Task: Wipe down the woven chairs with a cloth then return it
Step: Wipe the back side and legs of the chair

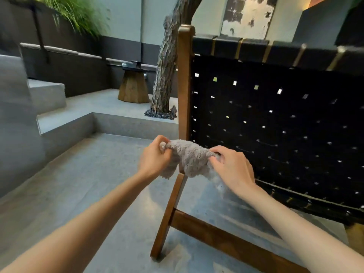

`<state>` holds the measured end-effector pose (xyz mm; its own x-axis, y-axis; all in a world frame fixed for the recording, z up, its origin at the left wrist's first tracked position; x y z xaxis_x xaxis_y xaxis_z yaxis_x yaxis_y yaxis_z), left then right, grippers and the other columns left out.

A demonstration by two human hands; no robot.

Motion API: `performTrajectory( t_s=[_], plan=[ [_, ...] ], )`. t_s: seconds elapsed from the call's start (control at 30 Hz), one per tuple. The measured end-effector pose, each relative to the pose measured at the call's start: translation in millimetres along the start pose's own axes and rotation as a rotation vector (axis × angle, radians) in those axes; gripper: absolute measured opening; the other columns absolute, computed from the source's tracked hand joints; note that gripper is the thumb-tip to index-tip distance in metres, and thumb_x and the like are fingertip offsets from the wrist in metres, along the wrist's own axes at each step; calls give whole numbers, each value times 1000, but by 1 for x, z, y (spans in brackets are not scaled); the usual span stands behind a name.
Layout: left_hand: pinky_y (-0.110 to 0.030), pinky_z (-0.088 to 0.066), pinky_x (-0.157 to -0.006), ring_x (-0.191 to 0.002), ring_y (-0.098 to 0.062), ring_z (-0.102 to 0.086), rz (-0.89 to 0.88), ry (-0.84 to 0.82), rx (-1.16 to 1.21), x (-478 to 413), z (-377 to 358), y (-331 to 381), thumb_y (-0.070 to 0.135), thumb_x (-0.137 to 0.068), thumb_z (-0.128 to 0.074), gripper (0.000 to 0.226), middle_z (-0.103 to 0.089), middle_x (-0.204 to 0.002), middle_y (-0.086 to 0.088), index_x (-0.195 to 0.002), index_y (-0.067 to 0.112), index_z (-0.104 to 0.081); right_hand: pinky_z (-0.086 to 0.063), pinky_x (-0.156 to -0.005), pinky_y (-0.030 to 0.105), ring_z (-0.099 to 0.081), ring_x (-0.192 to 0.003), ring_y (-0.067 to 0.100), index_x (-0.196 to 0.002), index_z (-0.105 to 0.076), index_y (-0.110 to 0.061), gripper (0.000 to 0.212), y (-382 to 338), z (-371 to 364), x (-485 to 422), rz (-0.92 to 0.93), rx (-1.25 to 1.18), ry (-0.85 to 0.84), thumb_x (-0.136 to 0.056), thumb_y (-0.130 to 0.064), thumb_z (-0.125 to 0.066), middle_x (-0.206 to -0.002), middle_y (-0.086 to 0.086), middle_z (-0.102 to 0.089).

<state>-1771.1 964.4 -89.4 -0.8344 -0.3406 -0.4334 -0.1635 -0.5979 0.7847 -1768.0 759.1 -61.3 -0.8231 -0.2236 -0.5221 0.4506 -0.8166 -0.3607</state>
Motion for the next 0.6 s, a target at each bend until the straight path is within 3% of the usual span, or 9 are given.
performTrajectory(
  t_s=[0.1,0.2,0.27,0.4,0.5,0.6],
  plan=[
    [-42,-55,-78,-85,-20,-60,15,15,208,-24,26,28,19,-93,-54,12,-61,-93,-3,-104,22,-53,-52,-62,31,-58,-59,9,-107,-66,-31,16,-25,17,-32,-28,-224,101,-95,-30,-56,-56,-9,-57],
    [-32,-55,-82,-99,-16,-58,-24,-2,364,-49,49,61,24,-94,-57,18,-55,-105,4,-110,26,-50,-54,-70,27,-62,-60,10,-105,-68,-25,15,-49,38,-60,4,-396,210,-93,-22,-59,-60,-4,-63],
    [-28,-54,-84,-101,-11,-57,-76,23,451,-61,59,80,25,-93,-59,24,-53,-109,7,-115,26,-50,-58,-74,32,-66,-61,10,-106,-68,-23,16,-59,47,-74,23,-501,266,-93,-20,-60,-63,-1,-67],
    [-18,-50,-86,-107,-3,-51,-176,106,519,-79,54,101,26,-92,-61,31,-49,-117,12,-118,32,-44,-57,-84,32,-68,-72,1,-110,-66,-21,19,-66,46,-101,26,-658,333,-92,-22,-62,-74,-7,-71],
    [-5,-47,-78,-113,-3,-49,-196,149,585,-86,40,96,23,-91,-61,33,-51,-123,8,-120,26,-44,-55,-72,16,-66,-81,0,-108,-65,-21,17,-68,31,-112,57,-717,322,-92,-20,-62,-87,-4,-71],
    [-7,-48,-82,-104,3,-51,-196,140,600,-87,23,80,19,-92,-61,35,-52,-111,16,-123,20,-44,-52,-67,11,-65,-79,0,-102,-66,-16,12,-62,14,-115,122,-721,337,-90,-15,-65,-84,-5,-69]
  ],
)
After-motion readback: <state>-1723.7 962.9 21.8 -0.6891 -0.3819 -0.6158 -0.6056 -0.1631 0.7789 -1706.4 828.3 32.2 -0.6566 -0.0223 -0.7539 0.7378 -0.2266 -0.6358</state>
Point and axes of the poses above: each hand's wrist, its own x-axis away from the middle knuckle, its own z-axis out of the back of the hand, y = z × x, the point moved 4 cm from there along -x, towards the middle knuckle
